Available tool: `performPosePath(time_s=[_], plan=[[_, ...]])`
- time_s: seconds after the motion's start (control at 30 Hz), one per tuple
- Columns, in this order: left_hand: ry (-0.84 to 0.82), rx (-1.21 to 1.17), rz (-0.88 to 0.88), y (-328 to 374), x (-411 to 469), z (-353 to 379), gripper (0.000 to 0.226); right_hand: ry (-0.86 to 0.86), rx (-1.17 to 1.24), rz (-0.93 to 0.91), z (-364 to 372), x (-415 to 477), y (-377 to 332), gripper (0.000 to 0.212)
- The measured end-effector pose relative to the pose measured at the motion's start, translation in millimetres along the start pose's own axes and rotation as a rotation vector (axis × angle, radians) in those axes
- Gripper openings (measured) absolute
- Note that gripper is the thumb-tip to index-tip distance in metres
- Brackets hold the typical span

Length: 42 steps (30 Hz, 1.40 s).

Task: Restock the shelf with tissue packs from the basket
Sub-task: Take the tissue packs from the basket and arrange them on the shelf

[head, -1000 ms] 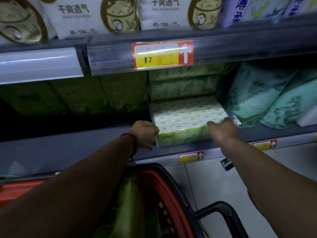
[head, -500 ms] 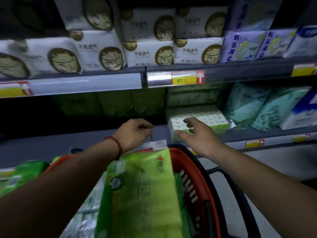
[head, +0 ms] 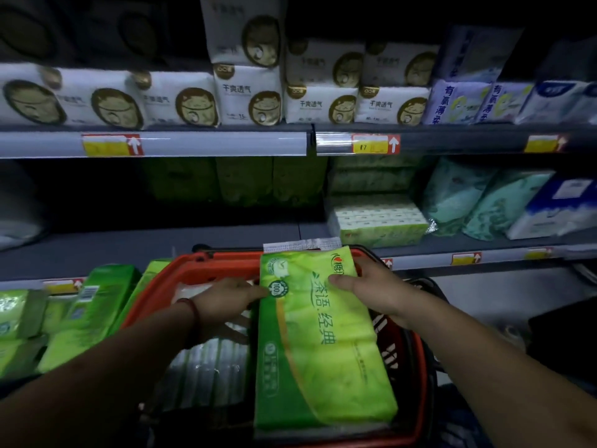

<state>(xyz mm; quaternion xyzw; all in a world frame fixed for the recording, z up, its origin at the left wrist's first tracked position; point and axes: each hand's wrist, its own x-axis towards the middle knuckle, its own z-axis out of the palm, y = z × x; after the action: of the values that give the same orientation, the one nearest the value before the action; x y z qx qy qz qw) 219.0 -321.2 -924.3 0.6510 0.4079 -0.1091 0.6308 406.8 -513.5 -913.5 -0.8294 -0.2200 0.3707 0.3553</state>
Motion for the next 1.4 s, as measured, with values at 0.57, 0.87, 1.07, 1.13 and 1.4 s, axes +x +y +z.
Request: performPosePath(time_s=[0.57, 0.87, 1.07, 1.13, 1.4], plan=[[0.152, -0.297, 0.101, -4.5, 9.6, 38.1, 0.026, -0.036, 0.249, 0.120, 10.6, -5.4, 5.7, 0.073], [0.294, -0.398, 0.363, 22.5, -1.8, 10.9, 0.035, 0.122, 0.284, -0.176, 3.4, -22.3, -25.0, 0.059], [0.251, -0.519, 0.433, 45.6, -22.1, -12.4, 0.061, 0.224, 0.279, -0.392, 8.2, -19.9, -51.1, 0.068], [0.230, -0.492, 0.491, 48.5, -30.1, -15.1, 0.047, 0.265, 0.297, -0.449, 11.8, -22.5, -58.9, 0.061], [0.210, -0.409, 0.625, 45.9, -23.6, -40.3, 0.066, 0.342, 0.236, -0.512, 9.2, -17.3, -69.9, 0.057]])
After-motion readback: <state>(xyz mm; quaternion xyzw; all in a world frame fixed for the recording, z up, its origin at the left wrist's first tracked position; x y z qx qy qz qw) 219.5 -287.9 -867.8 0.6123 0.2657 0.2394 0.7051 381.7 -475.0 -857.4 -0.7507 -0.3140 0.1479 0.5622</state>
